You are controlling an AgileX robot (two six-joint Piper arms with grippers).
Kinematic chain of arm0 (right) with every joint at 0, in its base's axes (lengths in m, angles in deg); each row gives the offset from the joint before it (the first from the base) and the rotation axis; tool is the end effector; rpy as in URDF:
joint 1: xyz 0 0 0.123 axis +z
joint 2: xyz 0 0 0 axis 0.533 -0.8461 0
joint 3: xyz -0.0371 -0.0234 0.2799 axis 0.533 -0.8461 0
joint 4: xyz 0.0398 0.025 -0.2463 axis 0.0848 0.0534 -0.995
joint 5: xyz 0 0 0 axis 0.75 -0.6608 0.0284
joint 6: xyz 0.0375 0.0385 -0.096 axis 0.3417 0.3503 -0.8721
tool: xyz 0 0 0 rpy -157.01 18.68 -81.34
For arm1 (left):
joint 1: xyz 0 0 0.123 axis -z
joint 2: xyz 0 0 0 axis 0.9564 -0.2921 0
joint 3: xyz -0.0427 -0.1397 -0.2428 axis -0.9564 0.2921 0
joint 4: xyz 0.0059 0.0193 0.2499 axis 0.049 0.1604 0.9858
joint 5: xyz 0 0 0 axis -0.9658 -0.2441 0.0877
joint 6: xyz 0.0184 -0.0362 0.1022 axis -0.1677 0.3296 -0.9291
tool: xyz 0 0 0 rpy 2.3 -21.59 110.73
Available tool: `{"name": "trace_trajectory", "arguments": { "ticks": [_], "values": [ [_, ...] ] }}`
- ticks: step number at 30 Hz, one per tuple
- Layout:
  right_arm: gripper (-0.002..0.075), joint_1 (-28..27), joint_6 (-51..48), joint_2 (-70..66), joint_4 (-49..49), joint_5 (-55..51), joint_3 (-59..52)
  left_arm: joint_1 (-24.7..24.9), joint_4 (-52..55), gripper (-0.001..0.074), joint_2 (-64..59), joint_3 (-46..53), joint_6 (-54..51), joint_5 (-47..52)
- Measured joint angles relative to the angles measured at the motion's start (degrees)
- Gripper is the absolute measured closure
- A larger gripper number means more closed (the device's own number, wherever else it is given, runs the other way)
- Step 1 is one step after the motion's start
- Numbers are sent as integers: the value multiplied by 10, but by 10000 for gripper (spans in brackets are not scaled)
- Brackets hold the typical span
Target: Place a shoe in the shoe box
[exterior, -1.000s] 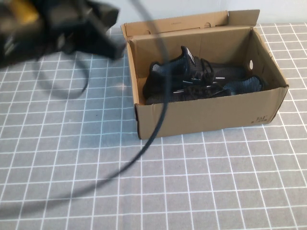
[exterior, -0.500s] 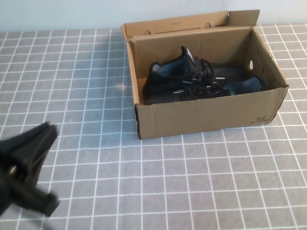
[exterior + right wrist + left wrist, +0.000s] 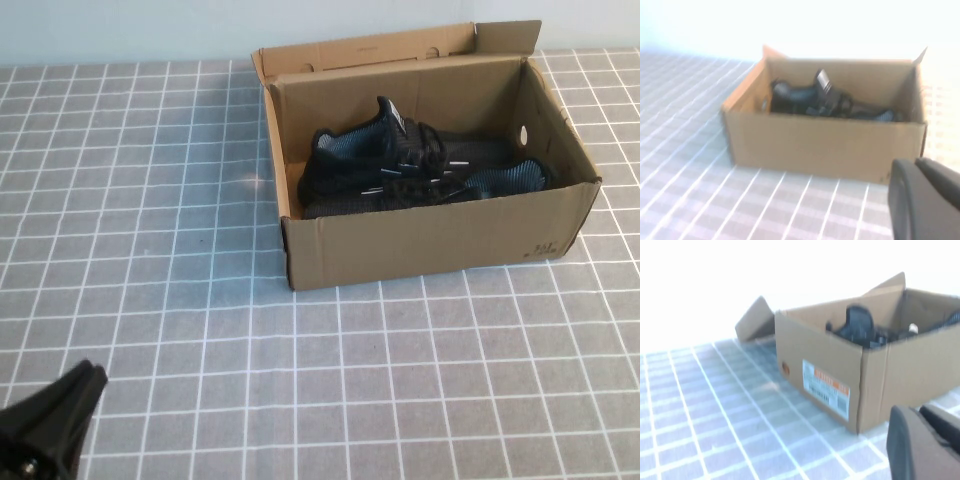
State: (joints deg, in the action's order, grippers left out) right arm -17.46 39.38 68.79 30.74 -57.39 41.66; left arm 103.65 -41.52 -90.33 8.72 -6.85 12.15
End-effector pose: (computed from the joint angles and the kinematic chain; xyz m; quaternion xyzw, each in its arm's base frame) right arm 0.0405 0.0262 0.3008 -0.1052 0.7390 0.1671 0.6441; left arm 0.0988 -0.0519 0.2079 0.2038 0.6880 -0.1351 0.6833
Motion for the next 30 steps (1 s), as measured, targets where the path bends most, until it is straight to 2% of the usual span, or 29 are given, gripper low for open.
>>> {"name": "trace_trajectory", "arguments": {
  "ticks": [4, 9, 19, 27, 30],
  "values": [
    [742, 0, 0, -4, 12, 147, -86, 0, 0, 731, 1, 12, 0, 1],
    [742, 0, 0, -4, 18, 233, -157, 0, -1, 736, 1, 13, 0, 29],
    [742, 0, 0, -4, 20, 239, -262, 0, -1, 736, 1, 13, 0, 55],
    [742, -1, 0, -3, 20, 188, -271, 0, -1, 736, 1, 13, 0, 66],
    [742, -24, 0, 12, 17, 185, -271, 0, -1, 726, 1, 13, 0, 67]
  ]
}}
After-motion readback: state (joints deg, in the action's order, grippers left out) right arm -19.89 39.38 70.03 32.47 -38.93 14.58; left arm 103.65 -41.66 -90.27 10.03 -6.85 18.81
